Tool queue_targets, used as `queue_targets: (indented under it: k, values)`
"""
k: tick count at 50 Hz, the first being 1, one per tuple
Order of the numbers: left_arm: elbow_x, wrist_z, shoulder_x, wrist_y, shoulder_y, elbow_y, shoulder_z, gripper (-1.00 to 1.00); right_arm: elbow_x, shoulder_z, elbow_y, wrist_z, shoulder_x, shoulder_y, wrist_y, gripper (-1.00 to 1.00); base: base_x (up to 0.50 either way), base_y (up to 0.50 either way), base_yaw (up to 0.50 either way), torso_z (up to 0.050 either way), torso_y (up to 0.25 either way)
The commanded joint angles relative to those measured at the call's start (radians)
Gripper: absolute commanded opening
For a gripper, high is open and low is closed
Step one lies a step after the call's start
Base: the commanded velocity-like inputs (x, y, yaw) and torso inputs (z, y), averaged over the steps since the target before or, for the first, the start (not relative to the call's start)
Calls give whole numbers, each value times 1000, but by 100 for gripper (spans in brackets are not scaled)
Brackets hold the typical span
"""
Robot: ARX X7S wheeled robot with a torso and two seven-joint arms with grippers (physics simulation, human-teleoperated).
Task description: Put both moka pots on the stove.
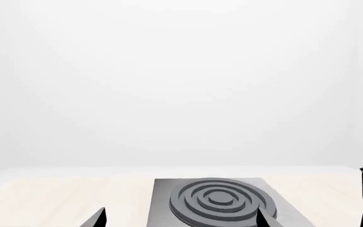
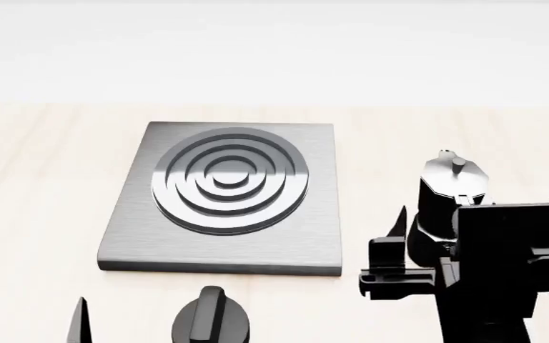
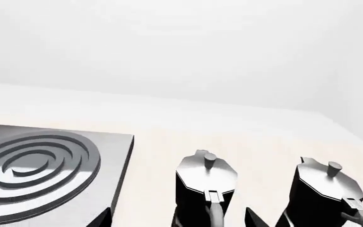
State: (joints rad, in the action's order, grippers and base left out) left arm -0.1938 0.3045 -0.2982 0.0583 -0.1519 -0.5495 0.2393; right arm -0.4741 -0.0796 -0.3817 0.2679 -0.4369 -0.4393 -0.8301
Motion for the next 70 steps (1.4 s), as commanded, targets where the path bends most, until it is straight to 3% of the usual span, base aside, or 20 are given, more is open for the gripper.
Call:
queue_targets:
  k: [1,28,48,70]
  values:
    - [-10,7,-5,-3,-1,-2,1,100,-27,-15,133,-59,-43,-113,-83,100,0,0,0,0,0]
    - [9,17,-18,2,2,-4,30,100,-11,-91,435,-176,-40,-315,-77,100,0,0,0,0,0]
    - [7,25,-23,-1,8,1,37,100,44,-139,667,-224,-9,-315,49,100,0,0,0,0,0]
    - [13,28,-25,-10,7,11,58,100,67,-148,769,-240,5,-320,128,100,0,0,0,0,0]
